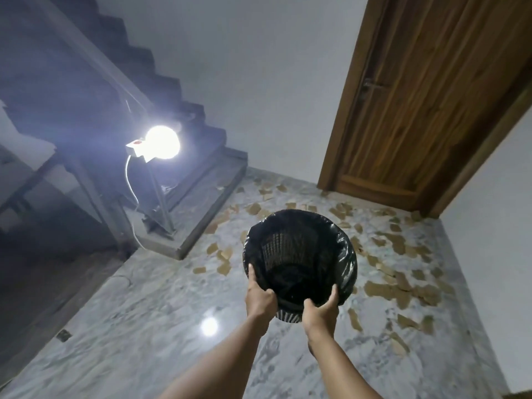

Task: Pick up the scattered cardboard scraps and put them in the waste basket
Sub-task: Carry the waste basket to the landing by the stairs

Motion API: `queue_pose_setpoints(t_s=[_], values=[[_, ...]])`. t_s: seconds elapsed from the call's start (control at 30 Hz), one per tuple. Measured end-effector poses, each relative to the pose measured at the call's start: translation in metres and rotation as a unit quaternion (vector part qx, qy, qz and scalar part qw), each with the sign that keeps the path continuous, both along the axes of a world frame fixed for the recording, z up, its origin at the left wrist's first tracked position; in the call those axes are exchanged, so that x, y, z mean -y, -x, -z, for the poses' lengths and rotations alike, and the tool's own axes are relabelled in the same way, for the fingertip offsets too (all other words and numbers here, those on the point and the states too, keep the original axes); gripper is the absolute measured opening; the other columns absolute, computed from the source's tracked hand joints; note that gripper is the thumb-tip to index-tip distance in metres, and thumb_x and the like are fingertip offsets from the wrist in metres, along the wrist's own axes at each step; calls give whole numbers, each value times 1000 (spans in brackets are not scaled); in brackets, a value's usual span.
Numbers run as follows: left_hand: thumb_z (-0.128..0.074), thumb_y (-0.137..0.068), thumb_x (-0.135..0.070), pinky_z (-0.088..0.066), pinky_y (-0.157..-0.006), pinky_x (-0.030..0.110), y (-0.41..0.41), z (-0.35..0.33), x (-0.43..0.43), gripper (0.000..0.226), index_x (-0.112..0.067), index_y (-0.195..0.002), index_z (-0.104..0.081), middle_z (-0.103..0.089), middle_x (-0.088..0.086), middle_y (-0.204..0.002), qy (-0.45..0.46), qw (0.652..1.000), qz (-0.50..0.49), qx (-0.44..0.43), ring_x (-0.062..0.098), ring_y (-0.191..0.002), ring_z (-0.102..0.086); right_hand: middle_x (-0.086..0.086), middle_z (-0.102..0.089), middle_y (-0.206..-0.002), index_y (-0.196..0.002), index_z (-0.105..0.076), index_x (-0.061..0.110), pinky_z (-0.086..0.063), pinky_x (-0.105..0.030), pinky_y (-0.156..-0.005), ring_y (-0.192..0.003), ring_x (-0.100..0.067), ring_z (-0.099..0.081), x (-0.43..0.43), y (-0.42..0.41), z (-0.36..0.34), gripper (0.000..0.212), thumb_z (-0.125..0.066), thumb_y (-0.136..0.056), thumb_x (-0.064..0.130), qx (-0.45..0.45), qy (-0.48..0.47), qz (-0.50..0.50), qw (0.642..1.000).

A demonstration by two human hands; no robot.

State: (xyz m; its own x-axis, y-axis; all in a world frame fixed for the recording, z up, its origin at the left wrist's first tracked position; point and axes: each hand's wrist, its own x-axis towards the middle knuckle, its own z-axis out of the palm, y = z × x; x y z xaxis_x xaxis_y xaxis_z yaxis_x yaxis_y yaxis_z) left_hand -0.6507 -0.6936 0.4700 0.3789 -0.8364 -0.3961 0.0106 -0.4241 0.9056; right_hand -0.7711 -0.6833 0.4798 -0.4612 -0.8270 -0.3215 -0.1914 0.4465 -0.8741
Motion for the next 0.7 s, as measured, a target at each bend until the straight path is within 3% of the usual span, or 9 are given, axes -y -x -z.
queue_pose_setpoints(t_s=[0.13,0.27,0.33,0.47,0.57,0.7], values=[[-41,-81,4,-62,-53,34,-16,12,76,95,-47,-154,-9,-50,10,-141,-31,998,59,-12,37,-101,-65,-13,-35,-155,-156,-18,32,-54,-50,-89,-118,-38,-58,73,-6,7,81,-58,-90,7,-35,-46,41,998],[-40,-83,-2,-48,-43,23,-51,18,147,87,-45,-154,-16,-56,18,-131,-62,994,87,4,19,-63,-60,-13,-36,-155,-157,-18,28,-49,-46,-93,-123,-39,-55,135,-23,15,79,-57,-92,5,-29,-78,35,996],[-37,-80,0,-49,-43,28,-69,23,179,85,-43,-152,-25,-63,22,-120,-82,992,98,10,18,-50,-58,-12,-34,-157,-157,-17,28,-47,-46,-94,-124,-39,-54,161,-34,22,79,-55,-93,4,-19,-96,27,995],[-35,-77,3,-59,-56,45,-101,47,248,79,-43,-141,-36,-65,5,-109,-123,986,109,7,34,-69,-71,-10,-34,-157,-156,-18,31,-51,-49,-96,-123,-37,-54,230,-55,45,78,-54,-91,6,10,-117,2,993],[-40,-73,1,-60,-56,56,-120,75,298,81,-47,-140,-38,-67,4,-110,-138,987,86,-1,31,-68,-71,-8,-37,-155,-153,-22,36,-48,-52,-99,-125,-35,-53,289,-69,67,74,-53,-92,8,14,-131,-21,991],[-49,-75,-2,-57,-53,59,-131,110,374,80,-48,-140,-37,-68,3,-112,-154,987,44,-17,26,-60,-67,-12,-36,-155,-152,-28,32,-45,-45,-102,-131,-33,-48,376,-82,108,73,-55,-90,5,23,-119,-38,992]])
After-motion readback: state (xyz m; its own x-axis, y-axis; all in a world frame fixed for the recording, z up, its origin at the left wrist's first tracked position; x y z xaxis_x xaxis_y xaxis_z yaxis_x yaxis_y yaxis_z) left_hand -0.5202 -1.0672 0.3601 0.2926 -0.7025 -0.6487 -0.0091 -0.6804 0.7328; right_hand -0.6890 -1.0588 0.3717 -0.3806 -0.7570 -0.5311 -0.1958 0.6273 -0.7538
